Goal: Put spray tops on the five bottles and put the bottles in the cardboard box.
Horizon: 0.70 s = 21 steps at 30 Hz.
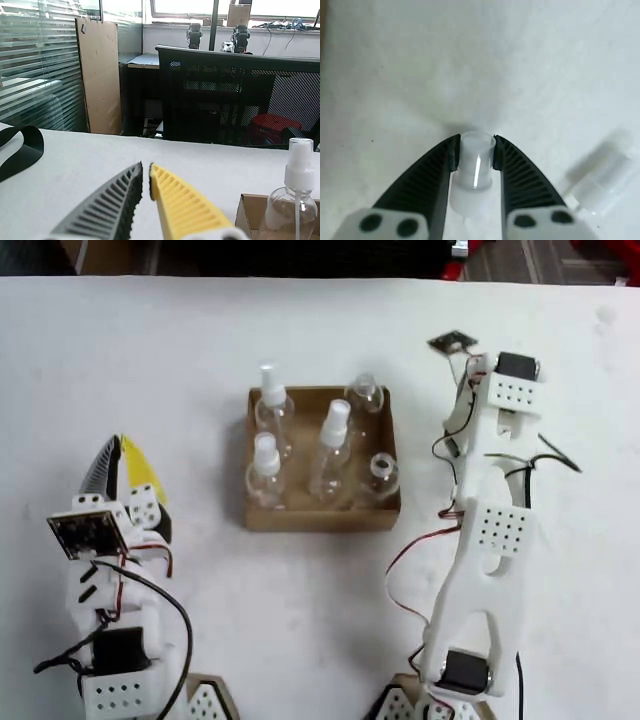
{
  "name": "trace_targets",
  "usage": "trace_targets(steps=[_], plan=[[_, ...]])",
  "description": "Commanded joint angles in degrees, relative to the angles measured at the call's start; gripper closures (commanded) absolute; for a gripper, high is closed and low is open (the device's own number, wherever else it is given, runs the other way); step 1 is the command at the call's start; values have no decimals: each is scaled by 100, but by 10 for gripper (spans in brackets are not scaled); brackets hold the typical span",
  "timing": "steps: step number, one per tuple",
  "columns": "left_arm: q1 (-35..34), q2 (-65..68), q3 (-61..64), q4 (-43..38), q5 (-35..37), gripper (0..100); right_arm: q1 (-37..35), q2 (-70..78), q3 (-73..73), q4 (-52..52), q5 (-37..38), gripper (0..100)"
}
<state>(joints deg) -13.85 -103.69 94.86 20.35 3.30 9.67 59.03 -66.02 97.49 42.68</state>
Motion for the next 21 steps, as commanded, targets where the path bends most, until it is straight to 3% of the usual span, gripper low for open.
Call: trace_targets(steps=[1, 9, 18, 21], plan=[[13, -84, -97, -176, -70, 968, -48, -971, -35, 145, 53, 983], [13, -84, -97, -176, -70, 968, -154, -2659, 237, 180, -1257, 983], [13, -84, -97, -176, -70, 968, -954, -6343, 3842, 110, -1310, 983], [13, -84, -97, -167, -70, 968, -1130, -7503, 4642, -391, -1319, 983]])
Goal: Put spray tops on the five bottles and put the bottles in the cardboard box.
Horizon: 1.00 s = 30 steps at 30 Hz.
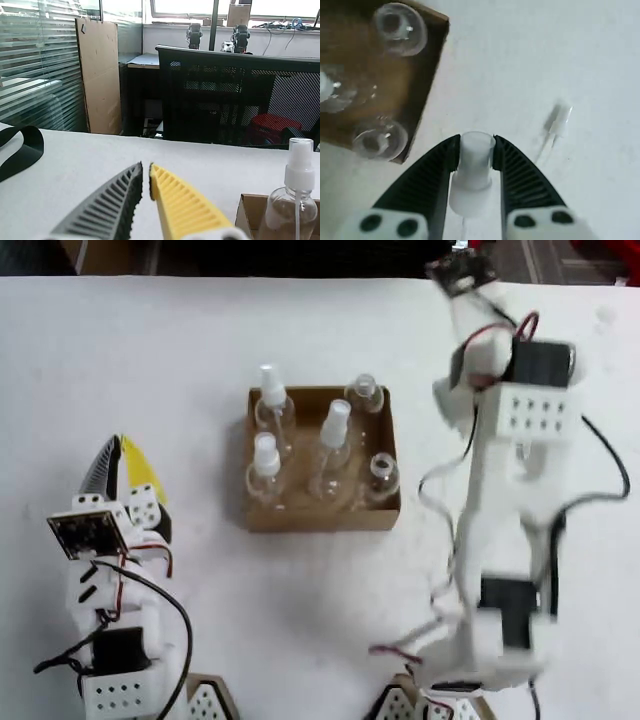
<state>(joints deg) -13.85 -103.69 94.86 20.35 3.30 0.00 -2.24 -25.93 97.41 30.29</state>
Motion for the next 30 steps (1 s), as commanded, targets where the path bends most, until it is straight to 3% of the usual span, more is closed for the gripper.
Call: trace_targets(steps=[1, 3, 8, 18, 22, 30], plan=[[13, -84, -97, -167, -70, 968, -171, -1710, 897, -629, -79, 983], [13, -84, -97, -167, -70, 968, -171, -2308, 1468, -1200, -334, 983], [13, -84, -97, -167, -70, 968, -171, -3327, 3253, -3143, -1934, 983], [13, -84, -97, -167, -70, 968, -242, -4338, 6233, -8989, -2066, 982], [13, -84, -97, -176, -185, 968, -488, -4602, 6277, -9719, -2075, 983], [22, -84, -97, -185, -334, 968, -1736, -3978, 6312, -10879, -2057, 983]])
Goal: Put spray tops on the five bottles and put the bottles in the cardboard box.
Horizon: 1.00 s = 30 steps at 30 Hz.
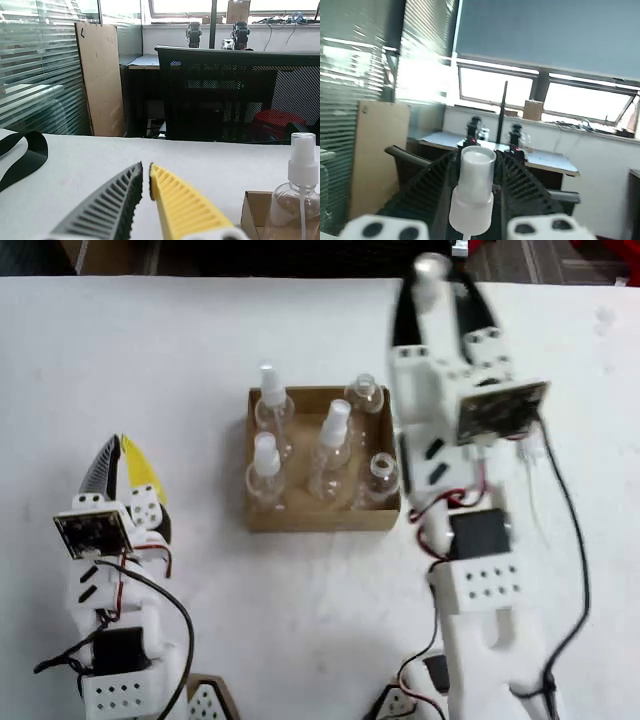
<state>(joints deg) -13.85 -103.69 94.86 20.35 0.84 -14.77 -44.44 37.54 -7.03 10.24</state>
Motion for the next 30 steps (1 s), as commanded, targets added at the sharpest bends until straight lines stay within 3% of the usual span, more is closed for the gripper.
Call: trace_targets(steps=[1, 9, 25, 30], plan=[[22, -84, -97, -185, -97, 968, -268, 400, -35, -567, -62, 983], [4, -84, -141, -167, -97, 972, -268, 1349, 53, -857, -70, 983], [-57, -84, -123, -176, -97, 970, -259, 681, 738, -901, -79, 983], [-57, -84, -114, -176, -97, 969, -101, 963, 431, -857, -703, 984]])
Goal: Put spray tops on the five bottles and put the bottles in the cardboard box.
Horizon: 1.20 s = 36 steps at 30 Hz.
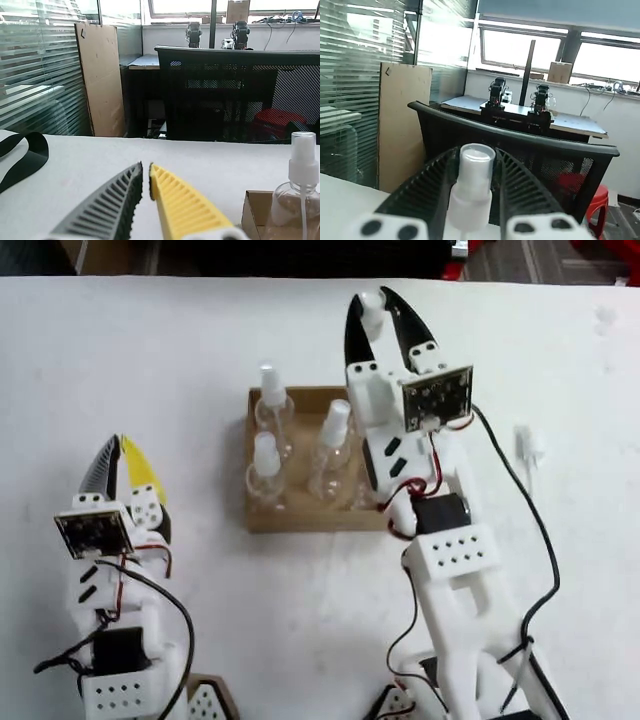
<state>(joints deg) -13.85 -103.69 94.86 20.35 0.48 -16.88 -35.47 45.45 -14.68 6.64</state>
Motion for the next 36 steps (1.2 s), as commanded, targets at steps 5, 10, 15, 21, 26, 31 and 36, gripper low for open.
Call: trace_targets(steps=[5, 10, 15, 21, 26, 31, 36], plan=[[-48, -84, -105, -176, -62, 969, 549, 488, -615, -92, -686, 984], [-48, -84, -105, -185, -62, 969, 655, 593, -615, 31, -756, 984], [-48, -84, -105, -185, -62, 969, 620, 593, -642, 40, -756, 984], [-48, -84, -105, -185, -62, 969, 620, 629, -651, 40, -756, 984], [-48, -84, -105, -185, -62, 969, 655, 400, -879, 154, -756, 984], [-48, -84, -105, -185, -62, 969, 479, 321, -897, 268, -756, 984], [-48, -84, -105, -185, -62, 969, 479, 347, -897, 268, -756, 984]])
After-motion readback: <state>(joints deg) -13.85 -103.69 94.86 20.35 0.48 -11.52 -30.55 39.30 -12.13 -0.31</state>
